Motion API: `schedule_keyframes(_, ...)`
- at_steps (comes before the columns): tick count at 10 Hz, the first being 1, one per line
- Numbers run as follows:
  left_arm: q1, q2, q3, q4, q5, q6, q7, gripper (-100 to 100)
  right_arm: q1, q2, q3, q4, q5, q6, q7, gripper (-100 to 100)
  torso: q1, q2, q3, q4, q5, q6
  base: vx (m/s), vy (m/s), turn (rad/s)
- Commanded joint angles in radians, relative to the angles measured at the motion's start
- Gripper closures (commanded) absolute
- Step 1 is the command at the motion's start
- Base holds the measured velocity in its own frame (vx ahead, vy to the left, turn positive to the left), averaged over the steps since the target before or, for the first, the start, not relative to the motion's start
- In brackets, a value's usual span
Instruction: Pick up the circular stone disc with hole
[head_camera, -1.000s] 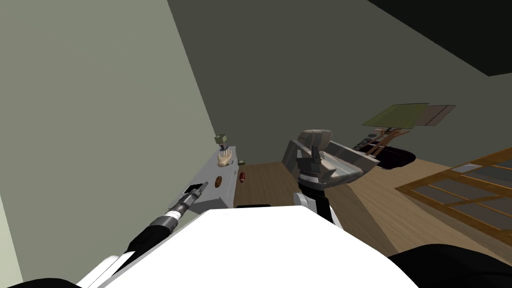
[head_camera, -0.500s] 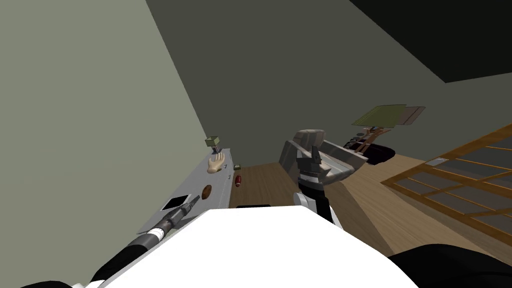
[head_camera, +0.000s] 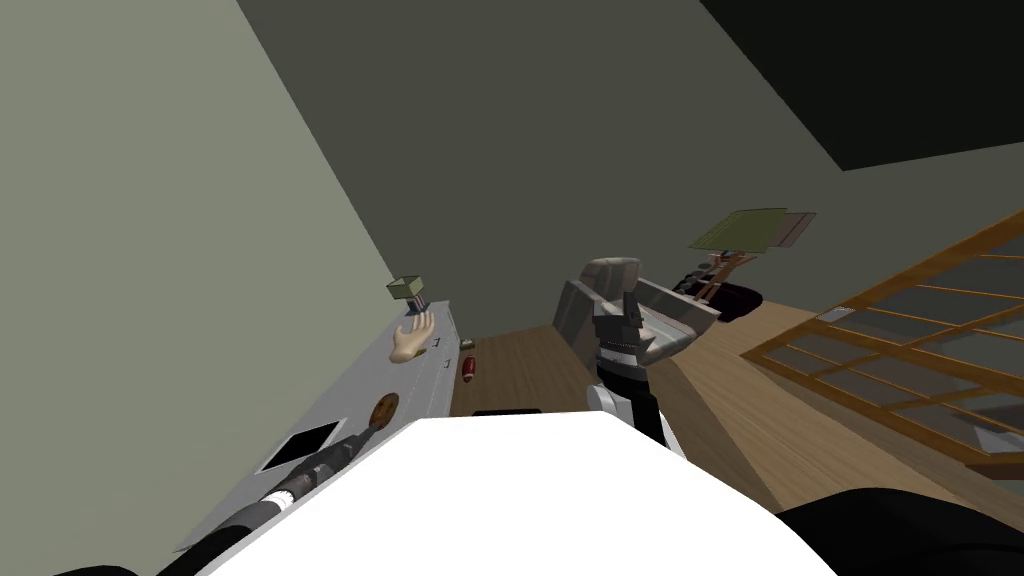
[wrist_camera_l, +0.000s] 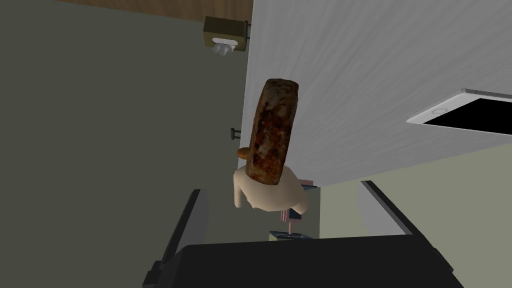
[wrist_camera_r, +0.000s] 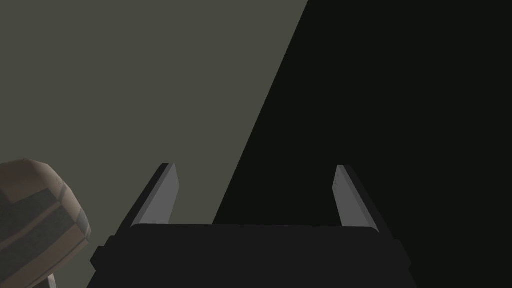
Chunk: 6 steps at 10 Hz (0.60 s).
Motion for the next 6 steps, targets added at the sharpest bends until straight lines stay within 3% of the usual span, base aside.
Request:
schedule_keyframes(1,0.025,0.046,-0.016,0.017,0.006,0.029,-0.013,-100,0.000,0.000,0.000,0.000,0.000,0.000,0.000,0,0.000,0.000,0.000,0.000,0.000,0.000,0.120,-0.076,-0.121)
schedule_keyframes(6,0.075,0.158,-0.056,0.092,0.026,0.074,-0.042,-100,0.000,0.000,0.000,0.000,0.000,0.000,0.000,0,0.000,-0.001,-0.001,0.000,0.000,0.000,0.126,-0.052,-0.088)
